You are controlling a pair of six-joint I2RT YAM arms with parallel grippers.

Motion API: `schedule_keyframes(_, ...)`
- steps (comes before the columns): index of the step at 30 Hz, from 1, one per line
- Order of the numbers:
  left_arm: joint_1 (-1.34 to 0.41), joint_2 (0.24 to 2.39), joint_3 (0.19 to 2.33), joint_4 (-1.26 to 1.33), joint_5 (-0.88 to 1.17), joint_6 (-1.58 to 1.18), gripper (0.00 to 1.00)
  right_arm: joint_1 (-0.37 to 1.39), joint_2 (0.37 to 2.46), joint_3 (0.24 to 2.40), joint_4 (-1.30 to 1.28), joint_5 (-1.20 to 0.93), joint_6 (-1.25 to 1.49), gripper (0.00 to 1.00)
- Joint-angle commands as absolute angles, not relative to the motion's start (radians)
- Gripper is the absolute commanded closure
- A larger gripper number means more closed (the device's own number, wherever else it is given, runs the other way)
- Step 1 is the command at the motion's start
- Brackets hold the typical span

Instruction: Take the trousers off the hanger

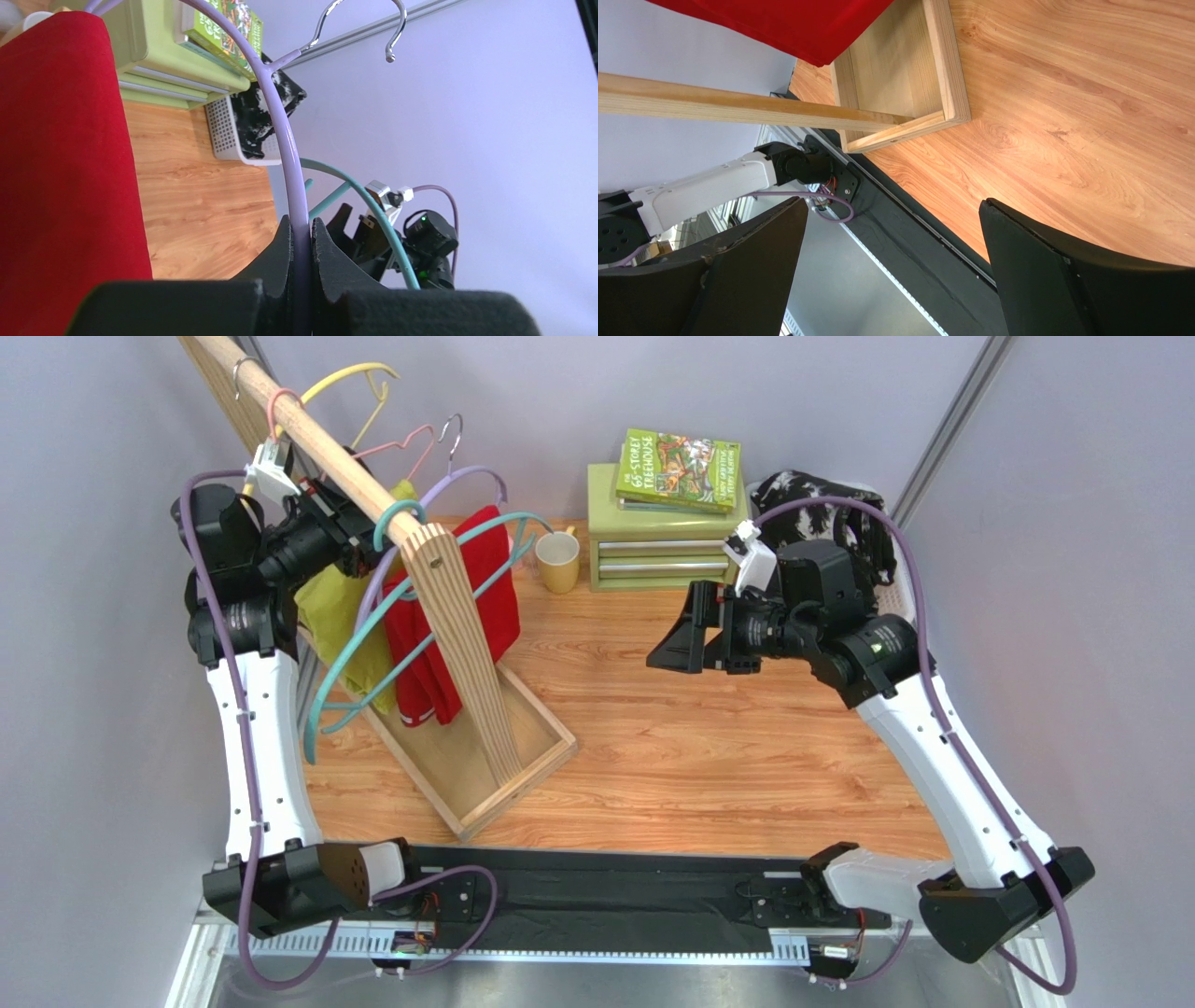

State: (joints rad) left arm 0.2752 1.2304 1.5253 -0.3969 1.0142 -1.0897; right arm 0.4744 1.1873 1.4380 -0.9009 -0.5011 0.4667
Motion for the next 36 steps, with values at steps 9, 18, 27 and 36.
schedule_keyframes(9, 0.262, 1.137, 1.479, -0.014, 1.157, -1.39, 1.0, 0.466, 1.259, 1.517, -0.793, -0.505, 0.482, 0.01)
schedule_keyframes(18, 0.163, 1.083, 1.371, 0.005, 1.151, -1.396, 1.0, 0.402, 1.376, 1.537, -0.678, -0.558, 0.508, 0.09)
schedule_keyframes(27, 0.115, 1.065, 1.319, -0.064, 1.137, -1.353, 1.0, 0.38, 1.538, 1.591, -0.502, -0.626, 0.548, 0.19)
schedule_keyframes(36, 0.114, 1.109, 1.347, -0.029, 1.175, -1.4, 1.0, 0.371, 1.732, 1.706, -0.267, -0.799, 0.612, 0.06)
